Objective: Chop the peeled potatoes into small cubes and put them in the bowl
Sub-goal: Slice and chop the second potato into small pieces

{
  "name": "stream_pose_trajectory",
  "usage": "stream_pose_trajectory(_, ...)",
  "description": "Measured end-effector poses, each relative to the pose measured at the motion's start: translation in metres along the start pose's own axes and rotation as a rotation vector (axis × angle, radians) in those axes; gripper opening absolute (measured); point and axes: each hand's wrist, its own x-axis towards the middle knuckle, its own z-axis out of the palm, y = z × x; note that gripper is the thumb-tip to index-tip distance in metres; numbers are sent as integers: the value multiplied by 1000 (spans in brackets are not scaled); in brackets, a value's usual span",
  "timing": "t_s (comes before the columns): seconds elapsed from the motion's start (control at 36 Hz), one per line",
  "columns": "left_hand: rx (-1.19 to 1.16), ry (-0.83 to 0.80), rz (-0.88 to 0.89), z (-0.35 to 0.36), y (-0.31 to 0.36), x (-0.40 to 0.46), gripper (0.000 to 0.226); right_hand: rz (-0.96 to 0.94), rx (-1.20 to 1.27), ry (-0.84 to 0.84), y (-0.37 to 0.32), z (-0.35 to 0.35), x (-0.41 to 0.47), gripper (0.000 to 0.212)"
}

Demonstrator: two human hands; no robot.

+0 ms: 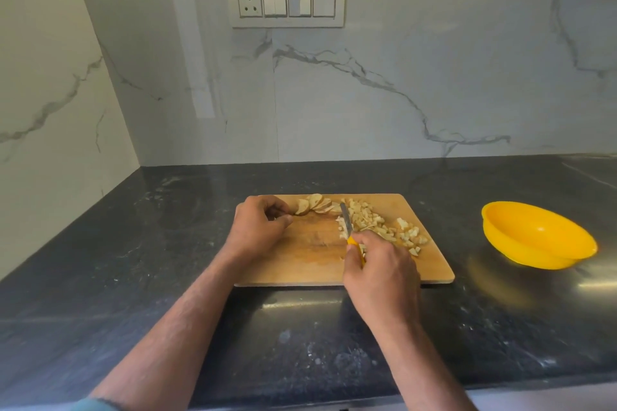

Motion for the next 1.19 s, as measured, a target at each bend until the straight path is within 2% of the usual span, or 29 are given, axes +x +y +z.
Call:
stream_pose_trajectory(0.11, 45, 53, -21, -2, -3, 2, 11, -14, 4, -13, 1, 2, 0, 28)
stream_pose_trajectory(0.28, 159, 27, -41, -3, -14, 14, 17, -27, -19, -16, 0, 2, 0, 26)
stream_pose_trajectory(0.58, 333, -159, -167, 12, -12, 51, 60, -69, -32, -53, -1, 6, 3, 28)
stream_pose_trajectory(0.72, 503, -149, -109, 19, -13, 49, 52, -80, -28, -52, 1, 7, 3, 29)
stream_pose_trajectory(0.89, 435, -140, -58, 13, -11, 40, 51, -93, -40, -38, 3, 9, 5, 28)
stream_pose_trajectory(1.03, 237, -310, 66, -3, -2, 21, 42, -89, -16, -35, 4, 9, 4, 25)
stream_pose_trajectory(1.19, 186, -489, 205, -10, 14, 5, 63, -92, 1, -83, 5, 10, 2, 24)
